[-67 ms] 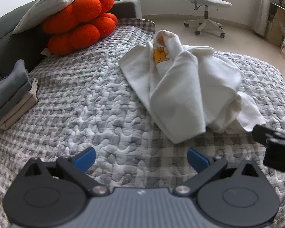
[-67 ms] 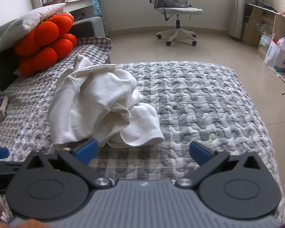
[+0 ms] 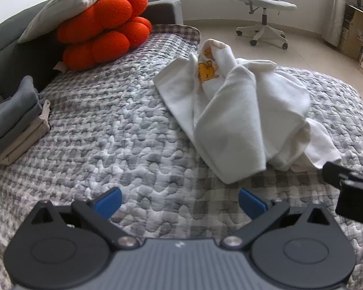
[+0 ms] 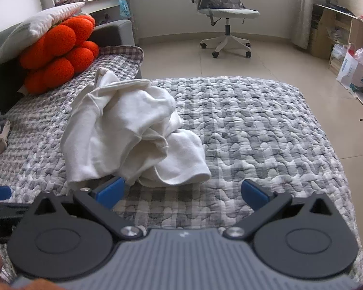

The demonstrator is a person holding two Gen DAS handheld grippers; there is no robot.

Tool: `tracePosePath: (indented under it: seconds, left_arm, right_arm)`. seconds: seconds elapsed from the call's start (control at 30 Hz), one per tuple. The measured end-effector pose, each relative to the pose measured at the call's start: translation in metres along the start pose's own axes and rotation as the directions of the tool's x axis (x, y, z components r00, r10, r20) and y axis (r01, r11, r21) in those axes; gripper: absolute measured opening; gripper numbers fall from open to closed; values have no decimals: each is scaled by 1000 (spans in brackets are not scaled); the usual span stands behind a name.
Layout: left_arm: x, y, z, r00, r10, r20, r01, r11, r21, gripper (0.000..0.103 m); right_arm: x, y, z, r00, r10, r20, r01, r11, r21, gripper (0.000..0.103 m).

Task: Fold clothes

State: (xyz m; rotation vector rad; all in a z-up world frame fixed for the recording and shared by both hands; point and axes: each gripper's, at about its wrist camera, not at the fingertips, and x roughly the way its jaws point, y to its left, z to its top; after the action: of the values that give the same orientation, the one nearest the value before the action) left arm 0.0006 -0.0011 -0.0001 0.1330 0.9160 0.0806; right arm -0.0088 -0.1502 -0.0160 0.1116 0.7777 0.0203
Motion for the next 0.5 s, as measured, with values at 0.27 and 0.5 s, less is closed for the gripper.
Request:
tracePosePath:
  seconds: [0.27, 0.5]
  left_arm:
    - [8, 14, -1, 1000, -7, 11, 8, 1000, -21, 103]
    - [9, 13, -2, 1000, -4, 20, 4, 1000, -19, 103]
  right_arm:
    - [0, 4, -1, 1000, 0, 4, 0, 1000, 9, 103]
    - [8, 7, -3, 1000, 13, -3, -13, 1000, 15, 103]
